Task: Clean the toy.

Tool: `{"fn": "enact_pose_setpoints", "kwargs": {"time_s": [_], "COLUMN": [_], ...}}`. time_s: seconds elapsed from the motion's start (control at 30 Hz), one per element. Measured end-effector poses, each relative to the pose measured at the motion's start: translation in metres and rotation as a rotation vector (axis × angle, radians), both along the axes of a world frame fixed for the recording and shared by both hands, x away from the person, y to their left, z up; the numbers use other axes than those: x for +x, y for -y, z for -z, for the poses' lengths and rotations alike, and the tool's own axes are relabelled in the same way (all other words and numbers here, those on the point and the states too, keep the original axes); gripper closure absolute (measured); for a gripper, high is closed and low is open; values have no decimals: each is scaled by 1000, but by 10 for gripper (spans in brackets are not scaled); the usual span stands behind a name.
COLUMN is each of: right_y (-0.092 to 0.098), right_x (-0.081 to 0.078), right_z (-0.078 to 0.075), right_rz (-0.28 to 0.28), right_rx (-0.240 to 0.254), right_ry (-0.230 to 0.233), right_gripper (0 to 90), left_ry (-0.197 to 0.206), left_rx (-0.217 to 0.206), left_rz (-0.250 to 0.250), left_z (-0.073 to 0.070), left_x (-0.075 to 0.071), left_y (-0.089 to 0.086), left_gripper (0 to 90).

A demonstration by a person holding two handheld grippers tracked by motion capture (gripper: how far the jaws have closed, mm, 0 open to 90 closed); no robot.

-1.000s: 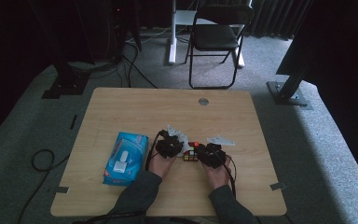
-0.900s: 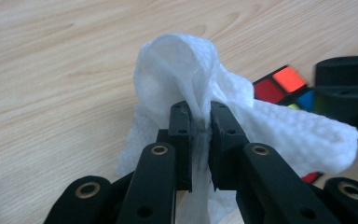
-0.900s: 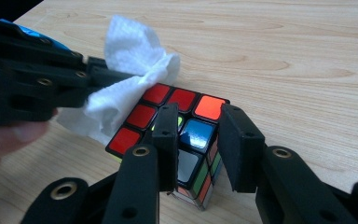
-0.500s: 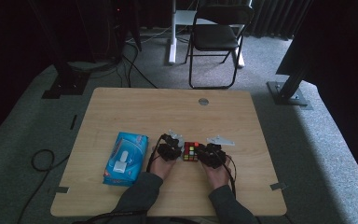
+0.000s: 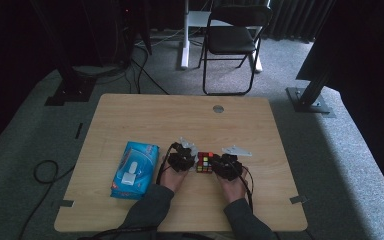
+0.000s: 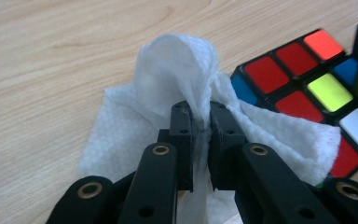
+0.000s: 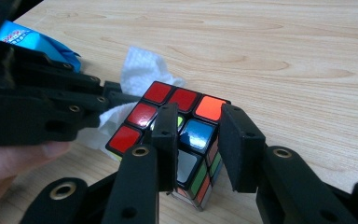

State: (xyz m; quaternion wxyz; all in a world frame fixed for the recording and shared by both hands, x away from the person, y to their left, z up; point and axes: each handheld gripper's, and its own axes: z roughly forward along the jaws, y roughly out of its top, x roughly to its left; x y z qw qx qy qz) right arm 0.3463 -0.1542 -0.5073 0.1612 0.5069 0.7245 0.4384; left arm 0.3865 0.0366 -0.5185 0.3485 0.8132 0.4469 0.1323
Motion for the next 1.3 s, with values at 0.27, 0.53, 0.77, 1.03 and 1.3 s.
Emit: {"fn": "enact_pose_setpoints", "kwargs": {"time_s": [0.27, 0.53, 0.77, 1.03, 1.3], "right_y": [0, 0, 0, 0, -1], "right_x": [0, 0, 0, 0, 0], "right_z": [0, 0, 0, 0, 0], "right_rz": [0, 0, 1, 3, 4], "right_rx": [1, 0, 0, 0, 0], "right_ry": [1, 1, 1, 2, 2], "right_gripper": [687, 687, 687, 688, 689], "left_ry": [25, 40, 33, 17, -31], "left_rx": [-37, -92, -83, -54, -28], "left_rz": [3, 51, 52, 37, 19], "left_z": [-10, -21, -19, -10, 7], "left_x": [-9, -21, -24, -22, -13], "left_y": [-3, -6, -6, -8, -4], "left_gripper": [815, 814, 814, 815, 819]}}
